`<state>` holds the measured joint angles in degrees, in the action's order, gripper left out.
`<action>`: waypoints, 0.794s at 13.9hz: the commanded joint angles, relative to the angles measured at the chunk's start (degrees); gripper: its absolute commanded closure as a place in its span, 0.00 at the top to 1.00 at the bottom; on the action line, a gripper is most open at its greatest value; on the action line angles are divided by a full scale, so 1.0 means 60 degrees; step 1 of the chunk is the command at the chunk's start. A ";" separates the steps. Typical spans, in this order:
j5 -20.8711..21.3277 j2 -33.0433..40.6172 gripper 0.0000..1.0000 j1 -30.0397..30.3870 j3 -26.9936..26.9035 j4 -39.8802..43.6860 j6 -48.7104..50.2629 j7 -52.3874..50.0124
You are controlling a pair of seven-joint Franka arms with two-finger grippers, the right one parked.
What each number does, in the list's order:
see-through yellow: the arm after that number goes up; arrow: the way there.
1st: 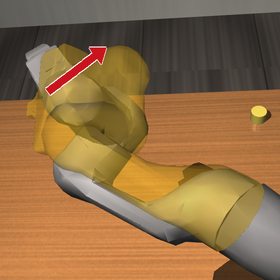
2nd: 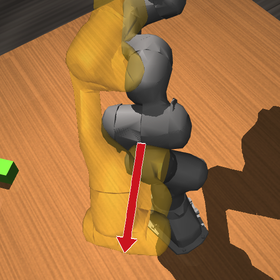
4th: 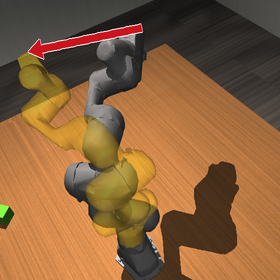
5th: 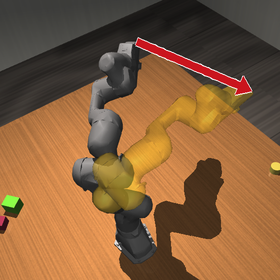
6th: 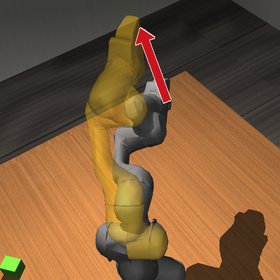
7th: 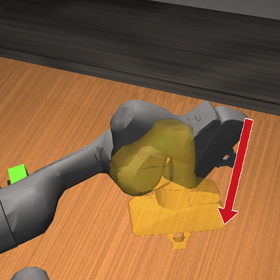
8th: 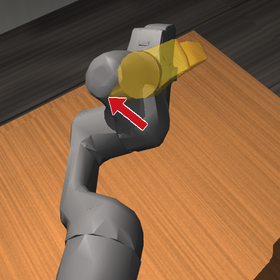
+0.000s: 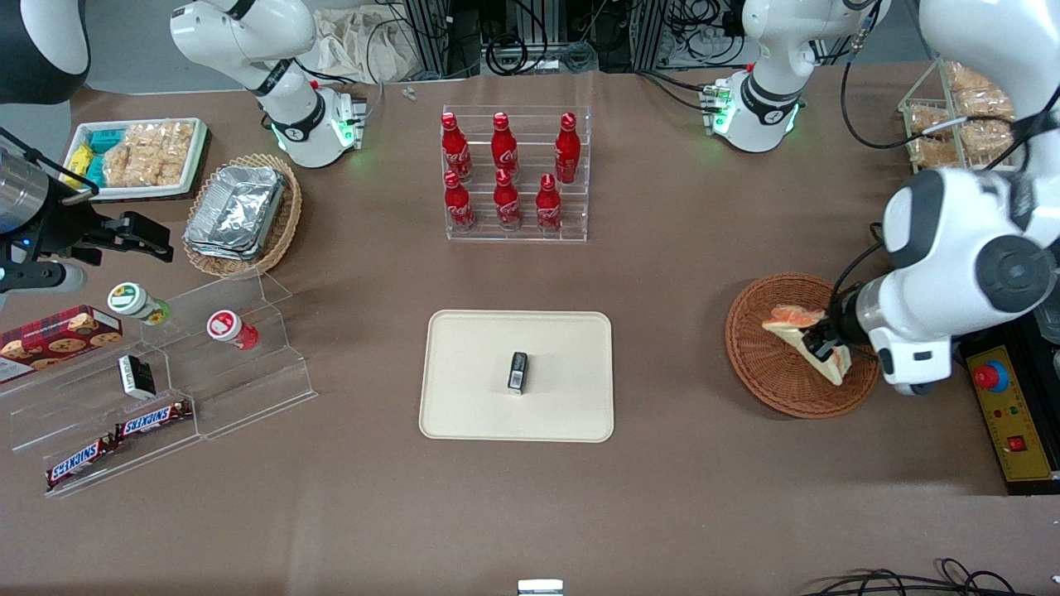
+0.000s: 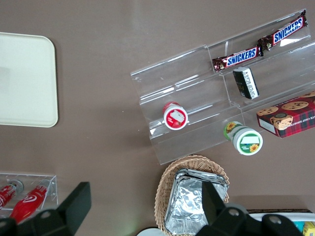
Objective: Place sandwich from basket to tray
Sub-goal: 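Carry the sandwich with the left gripper over to the cream tray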
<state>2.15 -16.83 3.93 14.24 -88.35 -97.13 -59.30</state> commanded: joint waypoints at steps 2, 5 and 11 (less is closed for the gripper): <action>0.0169 -0.0534 0.00 -0.1529 -0.0030 0.1994 0.1145 0.0998; 0.0169 -0.1336 0.00 -0.2891 -0.0030 0.2257 0.0985 0.2659; 0.0387 -0.3944 0.00 -0.4360 -0.0059 0.2537 -0.2367 0.2865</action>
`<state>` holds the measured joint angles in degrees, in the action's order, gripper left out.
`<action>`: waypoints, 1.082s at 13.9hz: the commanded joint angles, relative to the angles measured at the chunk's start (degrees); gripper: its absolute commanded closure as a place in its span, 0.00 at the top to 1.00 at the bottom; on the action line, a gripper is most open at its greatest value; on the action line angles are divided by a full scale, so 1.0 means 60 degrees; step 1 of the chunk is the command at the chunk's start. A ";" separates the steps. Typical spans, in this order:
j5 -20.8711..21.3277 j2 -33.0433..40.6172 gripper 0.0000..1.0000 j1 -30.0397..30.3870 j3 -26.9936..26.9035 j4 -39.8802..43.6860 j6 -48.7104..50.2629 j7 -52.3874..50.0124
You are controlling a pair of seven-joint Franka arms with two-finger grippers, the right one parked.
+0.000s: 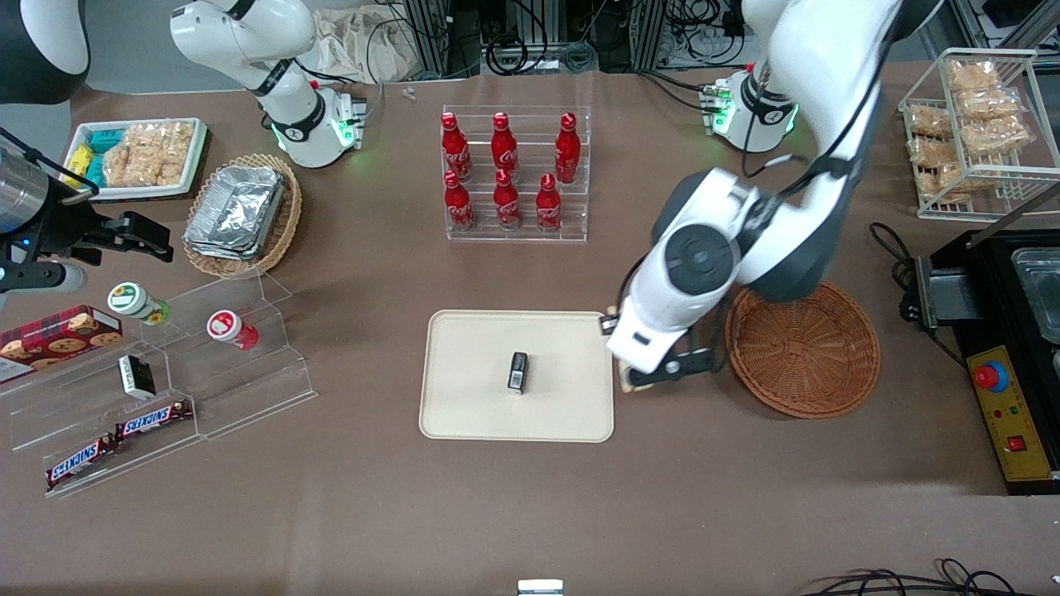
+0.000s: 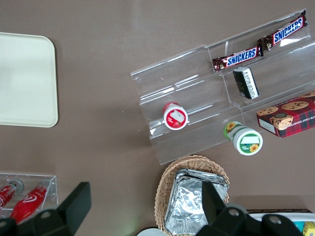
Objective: Place sandwich from basket to tray
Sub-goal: 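Carry the sandwich with the left gripper over to the cream tray, then lower the sandwich onto the tray beside the black box and release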
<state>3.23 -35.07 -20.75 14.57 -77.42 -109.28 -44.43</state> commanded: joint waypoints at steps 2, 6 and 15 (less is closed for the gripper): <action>0.0544 -0.1520 0.00 -0.0480 -0.0128 0.0715 -0.1104 0.0491; 0.0589 -0.1962 0.00 -0.0555 -0.0143 0.0701 -0.1576 0.0505; 0.0604 -0.2227 0.99 -0.0716 -0.0158 0.0700 -0.1870 0.0476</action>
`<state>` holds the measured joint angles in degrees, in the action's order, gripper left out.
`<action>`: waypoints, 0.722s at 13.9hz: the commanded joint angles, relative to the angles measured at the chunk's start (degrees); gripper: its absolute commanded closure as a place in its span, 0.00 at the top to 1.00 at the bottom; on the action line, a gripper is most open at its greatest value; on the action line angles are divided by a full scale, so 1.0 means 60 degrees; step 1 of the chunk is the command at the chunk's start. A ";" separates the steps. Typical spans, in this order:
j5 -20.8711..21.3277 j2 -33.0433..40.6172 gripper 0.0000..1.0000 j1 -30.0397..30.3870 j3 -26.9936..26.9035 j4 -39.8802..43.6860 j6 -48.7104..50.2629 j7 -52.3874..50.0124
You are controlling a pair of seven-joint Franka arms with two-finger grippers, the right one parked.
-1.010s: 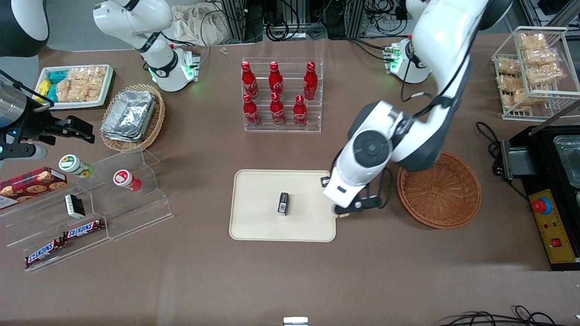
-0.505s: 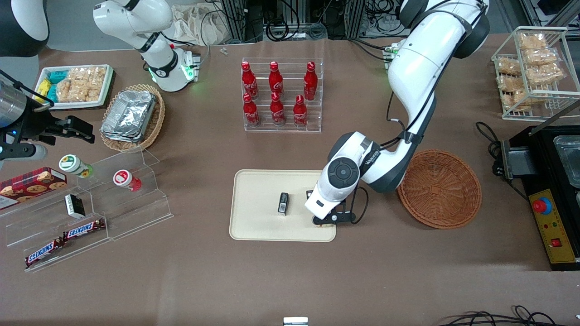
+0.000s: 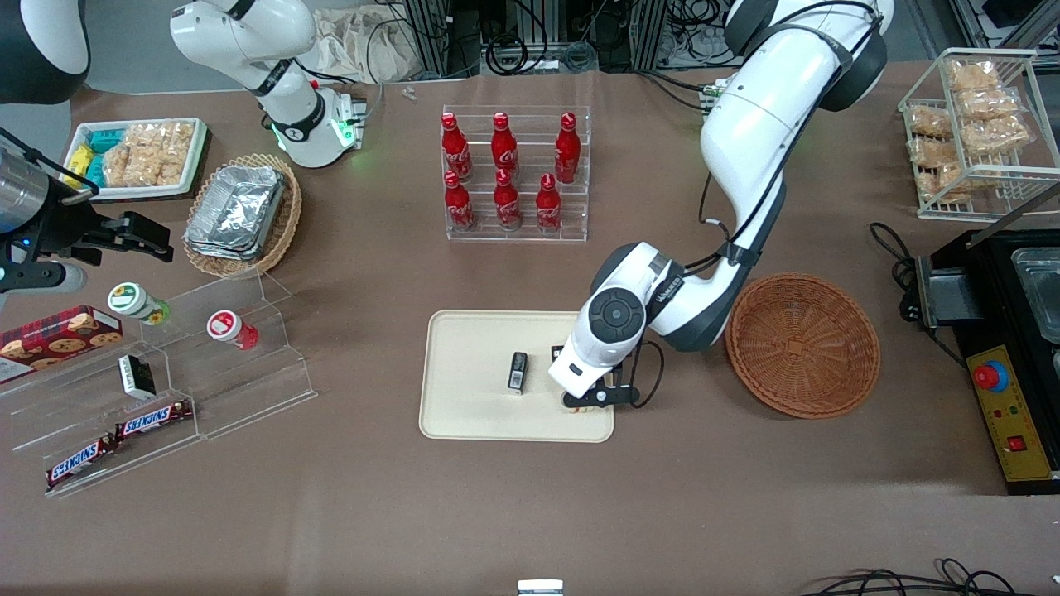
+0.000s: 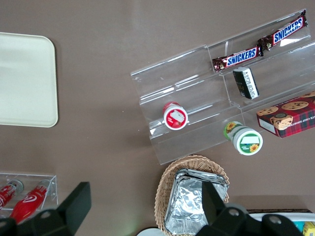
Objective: Place sandwich from basket to tray
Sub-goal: 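Lower the sandwich onto the tray beside the black box and release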
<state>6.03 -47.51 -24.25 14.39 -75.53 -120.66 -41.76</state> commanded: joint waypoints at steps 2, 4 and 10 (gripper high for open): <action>0.0137 0.0080 0.99 -0.0061 -0.0142 0.0400 0.0144 0.0032; 0.0152 0.0475 0.99 0.0186 -0.0157 0.0298 0.0246 0.0047; -0.0009 0.2817 0.99 0.1678 -0.0127 0.0224 0.3214 0.1186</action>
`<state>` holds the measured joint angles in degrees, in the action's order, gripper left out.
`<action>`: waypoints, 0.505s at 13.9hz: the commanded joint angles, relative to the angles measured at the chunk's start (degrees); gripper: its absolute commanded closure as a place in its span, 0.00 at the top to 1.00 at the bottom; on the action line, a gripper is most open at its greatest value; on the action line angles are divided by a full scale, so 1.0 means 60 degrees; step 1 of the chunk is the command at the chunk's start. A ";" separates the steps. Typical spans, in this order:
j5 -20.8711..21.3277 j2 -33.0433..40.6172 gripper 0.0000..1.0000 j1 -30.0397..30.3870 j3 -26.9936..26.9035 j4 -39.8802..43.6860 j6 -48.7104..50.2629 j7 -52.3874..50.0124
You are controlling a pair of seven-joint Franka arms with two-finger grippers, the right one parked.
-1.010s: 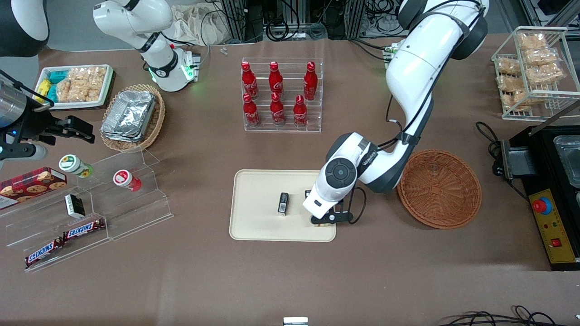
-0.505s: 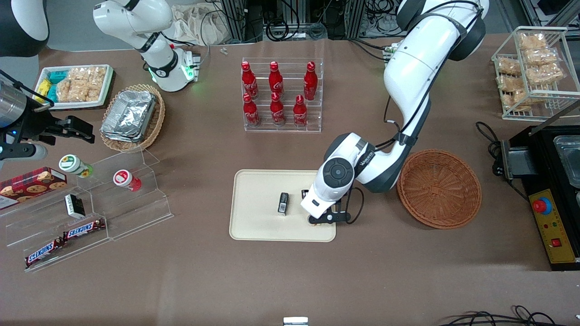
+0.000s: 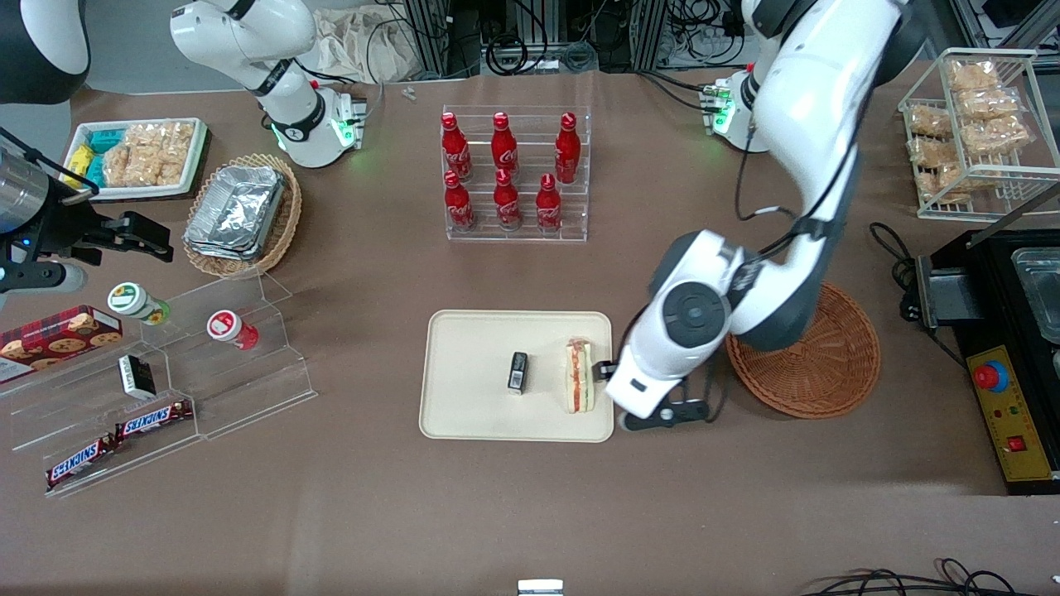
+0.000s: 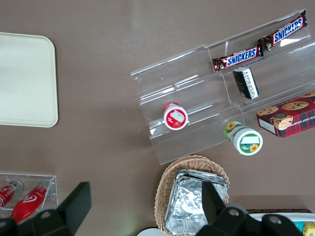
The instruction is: Place sandwich from basket to tray
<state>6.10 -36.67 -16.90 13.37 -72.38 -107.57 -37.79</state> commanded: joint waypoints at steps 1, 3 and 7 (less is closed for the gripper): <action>-0.0094 0.1419 0.99 0.0878 0.0071 -0.0343 0.1415 0.0889; -0.0618 0.2400 0.99 0.1786 0.0072 -0.0999 0.1638 0.1899; -0.0885 0.4422 0.99 0.2655 -0.1006 -0.3372 0.1536 0.4559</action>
<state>2.22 -17.76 -1.57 11.51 -82.90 -96.77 -18.24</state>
